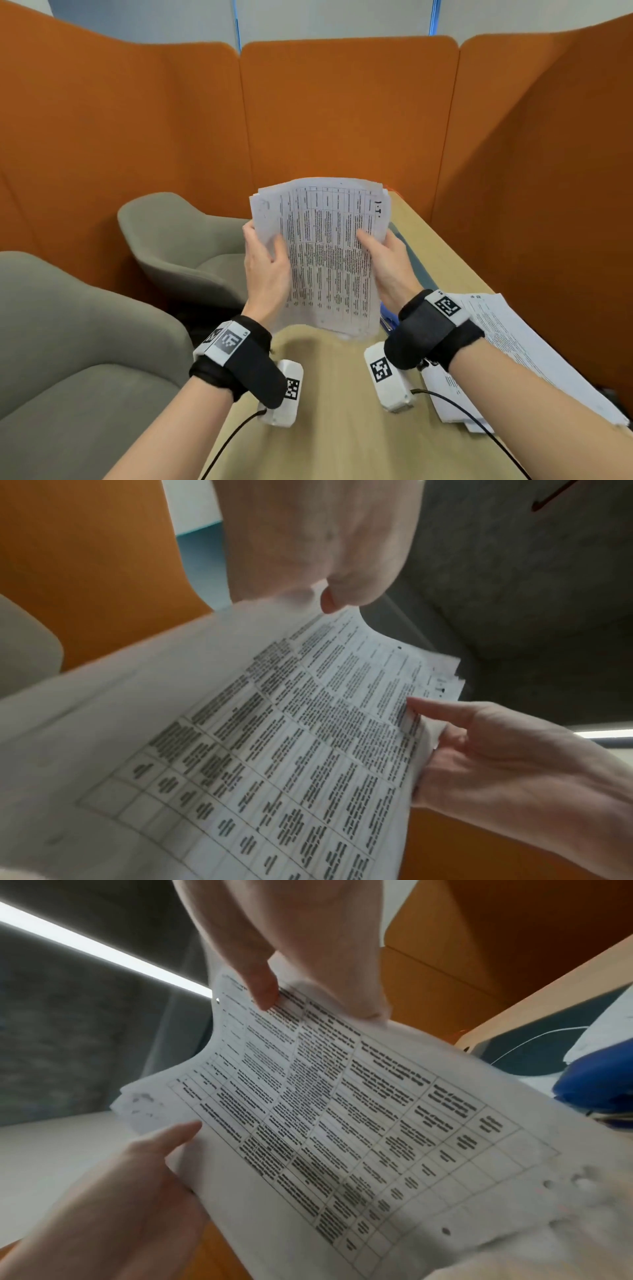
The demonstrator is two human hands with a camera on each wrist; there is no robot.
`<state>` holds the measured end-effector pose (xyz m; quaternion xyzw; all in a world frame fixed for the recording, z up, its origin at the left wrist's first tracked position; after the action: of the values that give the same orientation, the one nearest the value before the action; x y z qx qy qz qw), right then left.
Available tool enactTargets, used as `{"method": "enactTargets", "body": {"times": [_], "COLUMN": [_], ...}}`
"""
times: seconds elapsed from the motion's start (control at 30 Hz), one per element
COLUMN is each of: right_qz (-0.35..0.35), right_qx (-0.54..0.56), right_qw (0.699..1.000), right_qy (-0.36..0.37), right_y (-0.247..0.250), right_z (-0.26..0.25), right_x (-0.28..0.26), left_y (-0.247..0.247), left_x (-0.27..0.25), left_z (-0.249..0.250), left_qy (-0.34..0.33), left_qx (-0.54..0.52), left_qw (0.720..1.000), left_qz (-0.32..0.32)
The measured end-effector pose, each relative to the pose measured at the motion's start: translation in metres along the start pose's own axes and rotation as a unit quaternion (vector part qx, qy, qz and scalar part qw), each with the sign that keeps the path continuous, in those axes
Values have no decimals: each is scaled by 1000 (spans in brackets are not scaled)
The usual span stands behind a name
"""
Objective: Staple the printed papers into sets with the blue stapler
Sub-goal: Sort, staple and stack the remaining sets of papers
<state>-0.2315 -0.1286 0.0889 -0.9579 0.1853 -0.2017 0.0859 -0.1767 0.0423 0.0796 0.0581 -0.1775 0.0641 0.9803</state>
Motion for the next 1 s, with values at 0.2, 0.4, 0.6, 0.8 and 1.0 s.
{"method": "enactTargets", "body": {"times": [0.2, 0.4, 0.6, 0.8, 1.0], "right_qz": [-9, -4, -2, -28, 18], "right_qx": [-61, -10, -71, -21, -82], "right_qw": [998, 1000, 997, 999, 996], "right_qy": [-14, 16, -25, -7, 31], "right_y": [1, -5, -2, -8, 3], "right_z": [4, -10, 10, 1, 1], "right_x": [-4, -3, -11, -11, -1], "left_y": [4, 11, 13, 12, 20], "left_x": [-3, -9, -10, -12, -7], "left_z": [-8, 9, -14, -4, 1], "left_qy": [31, -35, 76, 17, -35], "left_qx": [41, 2, 26, -6, 18], "left_qw": [998, 998, 996, 999, 998], "left_qz": [25, 60, 29, 42, 38]}}
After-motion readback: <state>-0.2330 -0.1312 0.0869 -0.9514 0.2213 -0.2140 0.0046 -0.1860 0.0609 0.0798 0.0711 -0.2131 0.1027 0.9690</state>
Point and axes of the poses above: each hand's wrist, its own x-axis towards the middle knuckle, its own y-axis out of the back of the hand, z = x × y, the point moved 3 cm from there along x, towards the middle knuckle, and after that the axes turned 11 degrees about y, right-handed, at the moved point
